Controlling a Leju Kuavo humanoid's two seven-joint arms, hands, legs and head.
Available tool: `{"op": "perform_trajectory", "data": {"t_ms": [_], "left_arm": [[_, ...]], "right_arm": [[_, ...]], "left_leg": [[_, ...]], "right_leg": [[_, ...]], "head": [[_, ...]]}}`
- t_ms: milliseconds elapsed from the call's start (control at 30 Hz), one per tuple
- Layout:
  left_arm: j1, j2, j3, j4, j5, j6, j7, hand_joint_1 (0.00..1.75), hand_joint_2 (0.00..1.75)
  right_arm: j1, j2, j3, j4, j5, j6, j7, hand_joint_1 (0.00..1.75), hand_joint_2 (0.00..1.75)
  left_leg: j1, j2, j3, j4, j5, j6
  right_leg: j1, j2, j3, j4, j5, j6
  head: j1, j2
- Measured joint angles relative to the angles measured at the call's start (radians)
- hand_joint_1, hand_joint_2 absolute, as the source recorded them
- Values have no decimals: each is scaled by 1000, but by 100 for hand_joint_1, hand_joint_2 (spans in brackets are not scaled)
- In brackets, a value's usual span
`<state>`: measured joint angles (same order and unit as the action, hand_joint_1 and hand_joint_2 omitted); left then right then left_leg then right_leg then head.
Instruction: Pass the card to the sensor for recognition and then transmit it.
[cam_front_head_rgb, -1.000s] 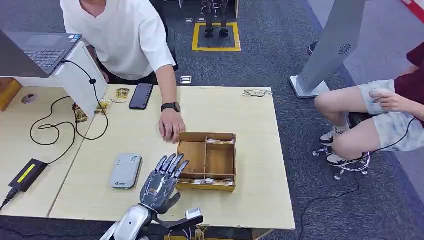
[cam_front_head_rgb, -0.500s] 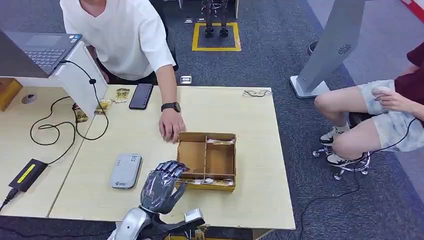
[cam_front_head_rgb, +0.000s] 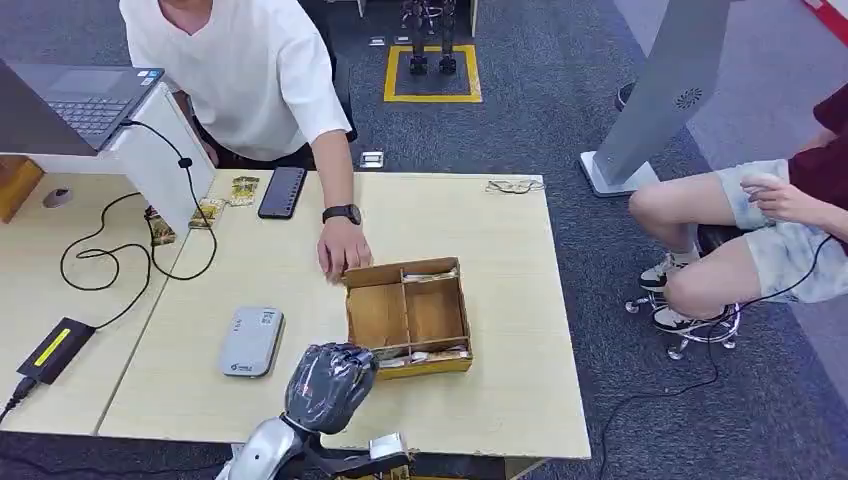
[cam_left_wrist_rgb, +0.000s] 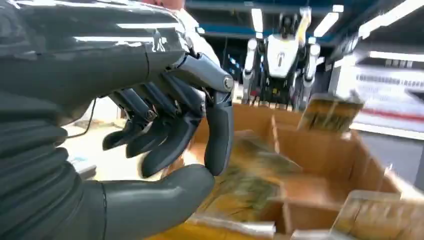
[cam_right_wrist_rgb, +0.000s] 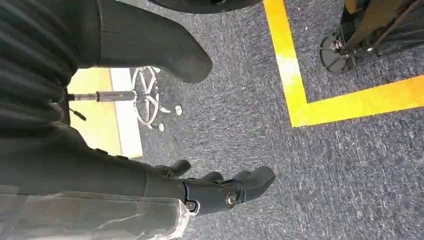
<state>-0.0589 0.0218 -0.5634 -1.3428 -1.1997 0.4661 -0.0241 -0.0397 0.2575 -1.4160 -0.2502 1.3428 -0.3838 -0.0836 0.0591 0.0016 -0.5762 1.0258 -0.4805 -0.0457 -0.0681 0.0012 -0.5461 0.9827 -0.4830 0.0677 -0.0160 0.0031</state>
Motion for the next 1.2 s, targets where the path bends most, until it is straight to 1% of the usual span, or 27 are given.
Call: {"op": "perform_trajectory", "data": {"t_ms": [100,667,733,933,1000,1100,1200], "left_arm": [[0,10,0,3,-6,-24,-11,0,175],[0,29,0,6,-21,-24,-8,0,175],[0,29,0,6,-24,-19,3,0,175],[1,28,0,6,-27,13,3,0,175],[2,29,0,6,-23,25,-10,0,175],[4,32,0,5,10,33,-61,0,175],[6,41,-3,5,49,24,-104,0,175]], "right_arm": [[0,0,0,0,11,1,-3,0,175],[-1,0,0,0,16,0,-6,0,175],[0,0,0,0,16,0,-6,0,175],[-1,0,0,0,17,-1,-6,0,175],[0,0,0,0,18,-1,-6,0,175],[-1,0,0,1,20,-1,-12,0,175],[-1,-1,1,1,31,-1,-13,0,175]], "left_leg": [[0,0,0,0,0,0],[0,0,0,0,0,0],[0,0,0,0,0,0],[0,0,0,0,0,0],[0,0,0,0,0,0],[0,0,0,0,0,0],[0,0,0,0,0,0]], "right_leg": [[0,0,0,0,0,0],[0,0,0,0,0,0],[0,0,0,0,0,0],[0,0,0,0,0,0],[0,0,0,0,0,0],[0,0,0,0,0,0],[0,0,0,0,0,0]], "head": [[0,0],[0,0],[0,0],[0,0],[0,0],[0,0],[0,0]]}}
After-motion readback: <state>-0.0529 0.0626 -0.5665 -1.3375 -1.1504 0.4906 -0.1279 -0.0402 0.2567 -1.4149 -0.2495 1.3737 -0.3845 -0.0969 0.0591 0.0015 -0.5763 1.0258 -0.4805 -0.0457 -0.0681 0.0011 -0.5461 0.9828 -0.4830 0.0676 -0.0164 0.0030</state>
